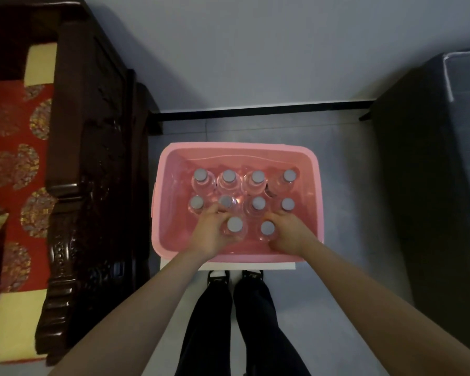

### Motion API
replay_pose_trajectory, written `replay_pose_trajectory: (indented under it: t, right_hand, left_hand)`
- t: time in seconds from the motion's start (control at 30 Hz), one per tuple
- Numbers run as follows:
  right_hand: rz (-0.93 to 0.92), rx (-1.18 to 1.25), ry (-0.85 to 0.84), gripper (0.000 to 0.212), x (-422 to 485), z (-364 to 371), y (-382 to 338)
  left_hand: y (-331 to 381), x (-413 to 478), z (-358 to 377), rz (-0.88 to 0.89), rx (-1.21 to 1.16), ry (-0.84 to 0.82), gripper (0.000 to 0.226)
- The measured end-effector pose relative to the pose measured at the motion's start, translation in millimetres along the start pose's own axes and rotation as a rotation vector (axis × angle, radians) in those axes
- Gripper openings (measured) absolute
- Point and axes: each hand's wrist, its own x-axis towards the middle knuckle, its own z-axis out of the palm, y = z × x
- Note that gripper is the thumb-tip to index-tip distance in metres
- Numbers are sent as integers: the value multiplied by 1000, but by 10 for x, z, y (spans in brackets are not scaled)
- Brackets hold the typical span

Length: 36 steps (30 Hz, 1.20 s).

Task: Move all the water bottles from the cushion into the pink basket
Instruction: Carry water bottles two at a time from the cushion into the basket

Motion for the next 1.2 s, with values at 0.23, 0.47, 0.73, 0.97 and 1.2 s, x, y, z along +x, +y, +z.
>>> replay_pose_trajectory:
  t: [0.23,0.47,0.73,0.97,1.2]
  right_hand:
    - [88,-55,11,18,71,105,40]
    - [131,-42,7,14,82,122,35]
    - [152,-68,34,33,56,150,40]
    - [118,17,205,37,-54,131,-2]
    - [147,16,192,24,-90,70,-26]
  left_hand:
    - [-124,121,114,-2,218,-15,33]
    - [-211,240,179,36,375,-155,29]
    - [-179,370,262,185,669,-283,38]
    - [-107,352,205,160,580,-259,35]
    - [22,354,285,149,488,-238,24]
